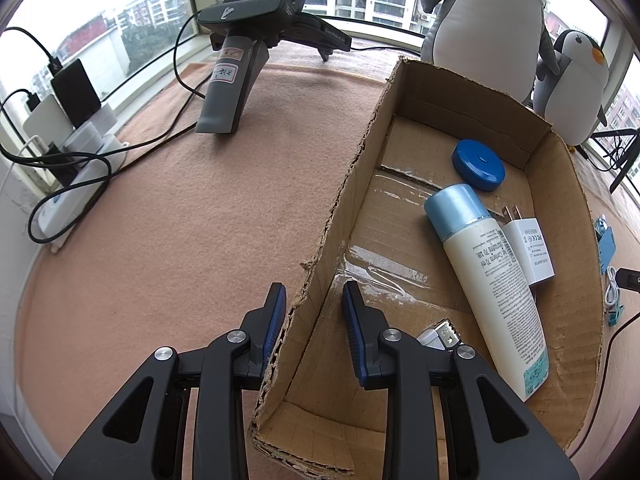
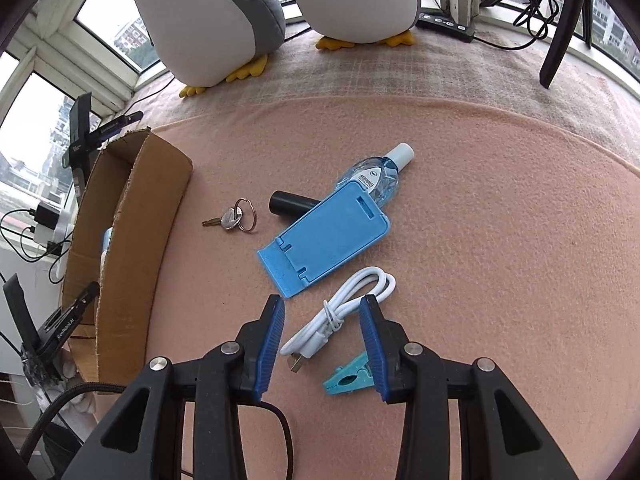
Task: Organize rigid objects
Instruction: 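Close the right gripper on the white USB cable, then carry the white cable into the box and open the right gripper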
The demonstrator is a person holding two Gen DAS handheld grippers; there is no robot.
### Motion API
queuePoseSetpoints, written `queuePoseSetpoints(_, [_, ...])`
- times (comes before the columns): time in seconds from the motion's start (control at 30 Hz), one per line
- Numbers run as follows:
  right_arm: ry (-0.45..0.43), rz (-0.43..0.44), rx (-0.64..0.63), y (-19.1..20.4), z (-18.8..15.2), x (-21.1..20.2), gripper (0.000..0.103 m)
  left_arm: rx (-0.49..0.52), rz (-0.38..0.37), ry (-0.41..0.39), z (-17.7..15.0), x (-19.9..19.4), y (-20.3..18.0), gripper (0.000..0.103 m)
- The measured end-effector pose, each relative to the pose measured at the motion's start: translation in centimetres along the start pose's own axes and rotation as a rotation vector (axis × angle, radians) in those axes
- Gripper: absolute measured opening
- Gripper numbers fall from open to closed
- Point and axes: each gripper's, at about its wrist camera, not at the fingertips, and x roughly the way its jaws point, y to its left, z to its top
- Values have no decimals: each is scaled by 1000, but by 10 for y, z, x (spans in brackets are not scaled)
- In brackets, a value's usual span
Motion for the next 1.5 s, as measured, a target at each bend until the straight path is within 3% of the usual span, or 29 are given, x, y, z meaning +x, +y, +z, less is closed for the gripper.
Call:
queuePoseSetpoints(0.17, [18, -6, 55, -1, 1, 3, 39, 1, 1, -2, 1, 0, -1, 27])
queuePoseSetpoints(0.53, [59, -63, 46, 8, -7, 18, 40, 0, -2, -2, 2, 1, -1, 27])
queuePoseSetpoints(0.6, [58, -75, 39, 9, -8, 19, 39, 0, -2, -2, 1, 1, -1, 27])
queuePoseSetpoints(0.67, [56, -105, 26, 10, -9, 19, 29, 0, -2, -2, 2, 1, -1, 27])
queuePoseSetpoints(0.77, [55, -119, 9, 10, -11, 18, 23, 0, -1, -2, 1, 0, -1, 27])
queuePoseSetpoints(0.97, [32, -145, -19, 7, -19, 13, 17, 0, -2, -2, 1, 0, -1, 27])
queuePoseSetpoints(1.5, [-54, -182, -78, 21, -24, 1, 17, -2, -3, -3, 2, 0, -2, 27])
